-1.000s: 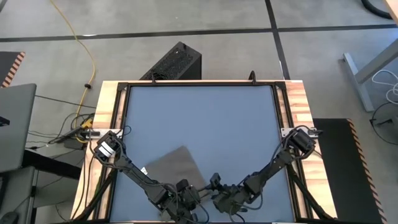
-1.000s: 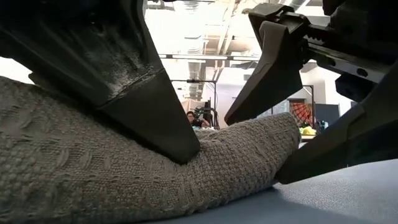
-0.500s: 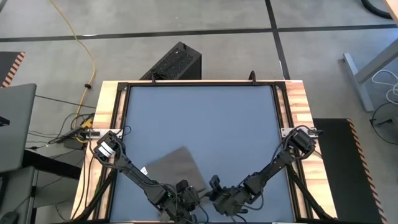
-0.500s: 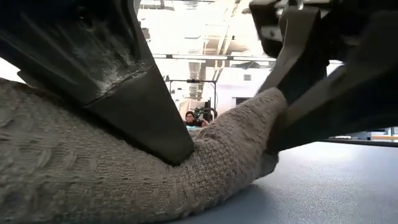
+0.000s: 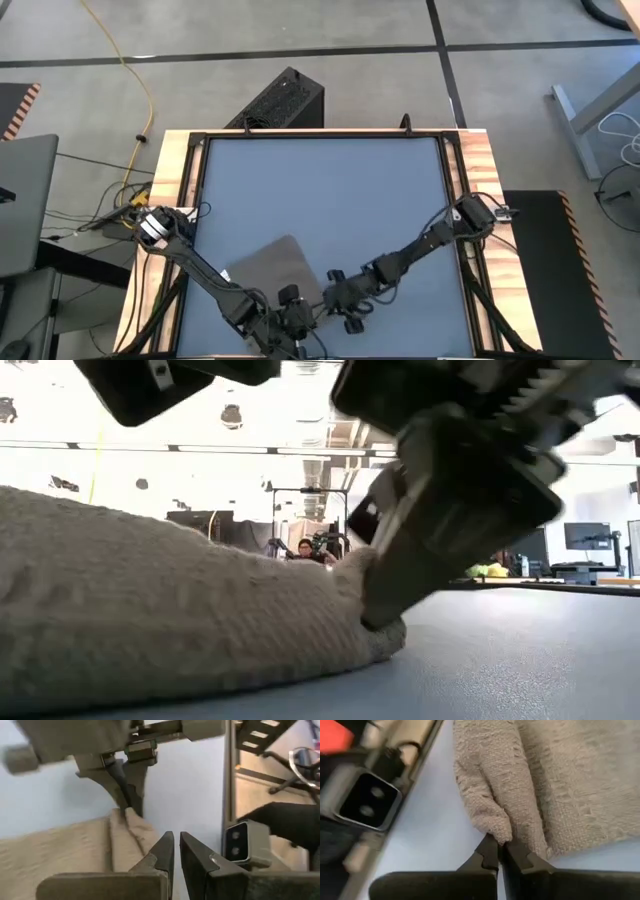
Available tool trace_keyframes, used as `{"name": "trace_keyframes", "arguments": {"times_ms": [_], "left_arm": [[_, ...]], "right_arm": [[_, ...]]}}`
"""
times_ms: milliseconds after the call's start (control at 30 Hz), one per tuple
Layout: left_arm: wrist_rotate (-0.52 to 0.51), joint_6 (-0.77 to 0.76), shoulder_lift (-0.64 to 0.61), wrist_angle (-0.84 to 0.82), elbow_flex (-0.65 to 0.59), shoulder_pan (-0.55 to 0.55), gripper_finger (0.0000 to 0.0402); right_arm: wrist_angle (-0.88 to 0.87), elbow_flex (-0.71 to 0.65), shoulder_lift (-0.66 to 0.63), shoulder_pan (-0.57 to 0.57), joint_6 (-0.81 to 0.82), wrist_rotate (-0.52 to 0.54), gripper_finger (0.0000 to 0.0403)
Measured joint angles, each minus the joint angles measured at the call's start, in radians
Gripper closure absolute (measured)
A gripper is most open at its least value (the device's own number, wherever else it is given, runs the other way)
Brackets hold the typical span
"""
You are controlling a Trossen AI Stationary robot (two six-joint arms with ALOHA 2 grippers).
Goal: Roll towel into tight, uniform cylinder
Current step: Roll the gray towel
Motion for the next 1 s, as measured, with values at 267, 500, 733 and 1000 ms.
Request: {"name": "trace_keyframes", "arguments": {"times_ms": [267, 500, 733, 1000], "left_arm": [[-0.211, -0.103, 0.043, -0.189, -0.001, -0.041, 0.0397], [-0.058, -0.100, 0.130, -0.178, 0.000, -0.016, 0.0401], [0.004, -0.014, 0.137, -0.138, 0.002, 0.000, 0.0401], [-0.003, -0.029, 0.134, -0.167, 0.002, 0.000, 0.0401]], "right_arm": [[0.039, 0.000, 0.003, -0.100, 0.272, -0.246, 0.0380], [0.050, -0.001, 0.003, -0.146, 0.342, -0.308, 0.0380], [0.009, -0.001, 0.003, -0.203, 0.373, -0.273, 0.0380], [-0.046, 0.009, 0.026, -0.219, 0.367, -0.188, 0.0380]]}}
